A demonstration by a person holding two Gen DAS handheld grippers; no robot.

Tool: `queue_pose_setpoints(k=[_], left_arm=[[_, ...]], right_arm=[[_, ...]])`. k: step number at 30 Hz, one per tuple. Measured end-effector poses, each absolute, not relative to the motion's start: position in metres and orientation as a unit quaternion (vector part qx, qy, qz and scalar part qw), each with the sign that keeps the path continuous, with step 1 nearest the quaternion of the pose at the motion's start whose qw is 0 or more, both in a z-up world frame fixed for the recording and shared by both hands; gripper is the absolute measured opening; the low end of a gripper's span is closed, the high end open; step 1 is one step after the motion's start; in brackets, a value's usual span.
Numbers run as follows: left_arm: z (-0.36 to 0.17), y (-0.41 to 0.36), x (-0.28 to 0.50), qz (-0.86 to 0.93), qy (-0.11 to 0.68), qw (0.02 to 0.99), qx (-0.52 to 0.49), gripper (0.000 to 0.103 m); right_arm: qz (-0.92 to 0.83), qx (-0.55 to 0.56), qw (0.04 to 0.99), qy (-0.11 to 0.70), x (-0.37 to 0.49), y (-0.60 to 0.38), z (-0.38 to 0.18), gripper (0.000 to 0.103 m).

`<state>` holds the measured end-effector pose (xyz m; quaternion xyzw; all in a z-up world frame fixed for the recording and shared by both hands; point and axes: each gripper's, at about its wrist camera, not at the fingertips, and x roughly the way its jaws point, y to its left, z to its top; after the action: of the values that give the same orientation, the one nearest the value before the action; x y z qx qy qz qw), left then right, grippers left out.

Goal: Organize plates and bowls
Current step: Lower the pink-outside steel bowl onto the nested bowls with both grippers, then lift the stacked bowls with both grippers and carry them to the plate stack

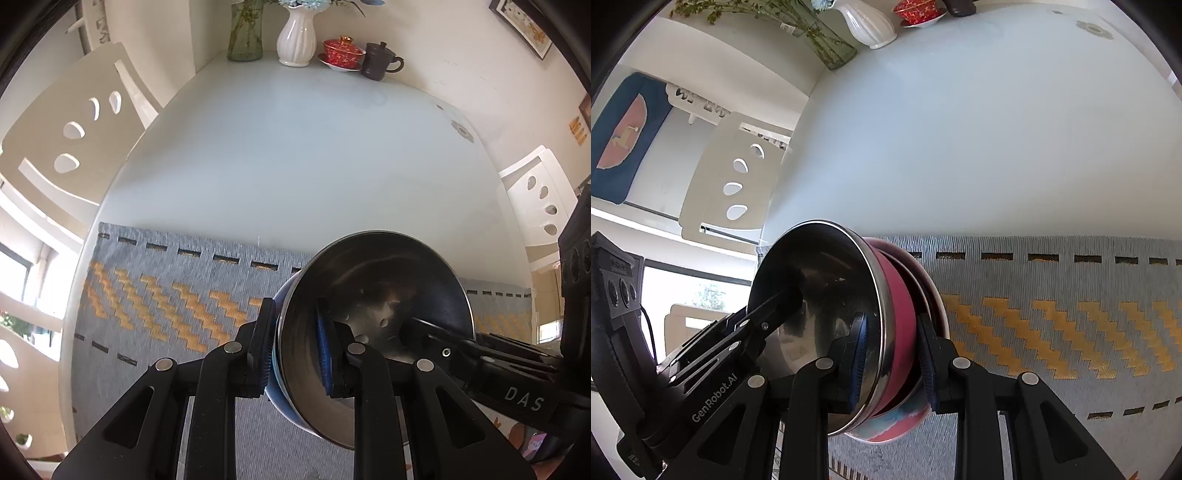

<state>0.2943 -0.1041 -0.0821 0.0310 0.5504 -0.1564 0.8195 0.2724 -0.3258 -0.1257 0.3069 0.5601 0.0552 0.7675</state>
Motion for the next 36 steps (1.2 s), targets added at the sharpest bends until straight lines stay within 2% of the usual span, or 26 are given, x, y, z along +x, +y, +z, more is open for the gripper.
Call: queue_pose_setpoints(k=[2, 10, 12, 14, 16, 22, 27, 36], left_arm=[[-0.084, -0.103, 0.295, -0.156, 0.555, 0.817, 0.028, 0.027], [-0.091, -0.094, 0.298, -0.143, 0.569, 0.81, 0.013, 0.028], [-0.094, -0.094, 0.298, -0.146, 0.571, 0.807, 0.011, 0.028], [-0.094, -0.094, 0.297, -0.146, 0.571, 0.808, 0.012, 0.028], [-0.096, -0.094, 0.298, -0.147, 0.572, 0.807, 0.01, 0.028], [-0.103, -0.096, 0.299, -0.147, 0.579, 0.802, 0.005, 0.028], [-0.11, -0.096, 0.301, -0.152, 0.582, 0.799, -0.001, 0.032], [-0.117, -0.097, 0.304, -0.161, 0.584, 0.796, -0.013, 0.038]], right_arm=[[0.059, 0.314, 0.766, 0.558, 0.271, -0.328, -0.126, 0.025], [0.062, 0.328, 0.761, 0.557, 0.268, -0.335, -0.123, 0.028], [0.061, 0.333, 0.762, 0.552, 0.265, -0.337, -0.119, 0.034], [0.07, 0.346, 0.769, 0.533, 0.26, -0.343, -0.112, 0.047], [0.068, 0.349, 0.778, 0.519, 0.257, -0.349, -0.108, 0.05], [0.047, 0.36, 0.75, 0.553, 0.258, -0.357, -0.134, 0.05], [0.069, 0.397, 0.728, 0.555, 0.259, -0.357, -0.151, 0.051], [0.071, 0.381, 0.716, 0.581, 0.269, -0.341, -0.165, 0.05]])
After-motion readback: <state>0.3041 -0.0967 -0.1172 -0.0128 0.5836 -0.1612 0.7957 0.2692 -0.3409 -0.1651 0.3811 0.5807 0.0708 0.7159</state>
